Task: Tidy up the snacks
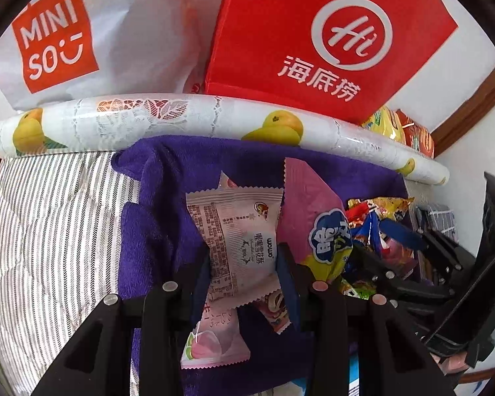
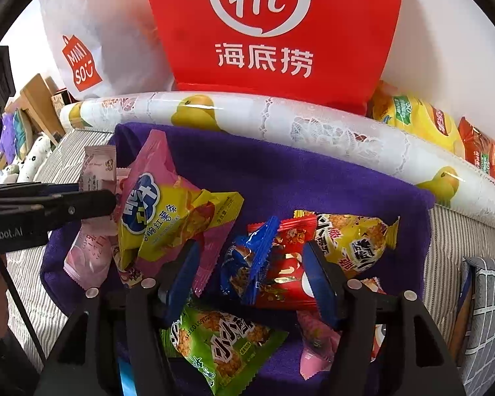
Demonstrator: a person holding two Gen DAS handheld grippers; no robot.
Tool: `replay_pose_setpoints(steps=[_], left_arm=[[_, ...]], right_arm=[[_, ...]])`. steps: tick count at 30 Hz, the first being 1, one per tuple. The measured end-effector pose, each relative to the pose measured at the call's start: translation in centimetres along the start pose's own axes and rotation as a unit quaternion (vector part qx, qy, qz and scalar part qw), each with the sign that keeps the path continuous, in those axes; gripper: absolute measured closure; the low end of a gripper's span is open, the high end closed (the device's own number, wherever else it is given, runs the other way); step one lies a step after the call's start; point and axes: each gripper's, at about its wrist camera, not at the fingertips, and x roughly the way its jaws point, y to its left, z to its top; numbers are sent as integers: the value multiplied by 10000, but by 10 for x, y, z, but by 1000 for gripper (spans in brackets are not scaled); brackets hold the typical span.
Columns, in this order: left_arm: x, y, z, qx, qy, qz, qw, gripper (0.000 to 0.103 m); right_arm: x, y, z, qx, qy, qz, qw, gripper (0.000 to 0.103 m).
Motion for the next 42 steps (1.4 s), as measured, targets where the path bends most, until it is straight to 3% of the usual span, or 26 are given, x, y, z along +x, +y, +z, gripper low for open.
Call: replay_pose_setpoints(steps=[9,19,27,35,39,42], left_arm=[[3,-4,1,115,63,50,9999,65],[-19,-14,2,221,-18,51,9997,45],[-43,-29,-4,419,-58,36,9991,43],[-70,-42,-35,583,-87,-90,9982,42],[-85,-50,-59,698,-174,-75,9974,36],[-98,-54,-76,726,-244,-101,9970,33]], right_arm=[[-20,-8,4,-10,-266,-85,9996,39],[-54,-8,0,221,-536,-276,9979,39],[-76,-5,-18,756,-384,-220,9962,39],[-109,3,-44,983,-331,-444,9936,39],[-126,7,-60,1146,-341,-539,9914,39],[-140,10,-77,1268,-394,-527,9897,31]])
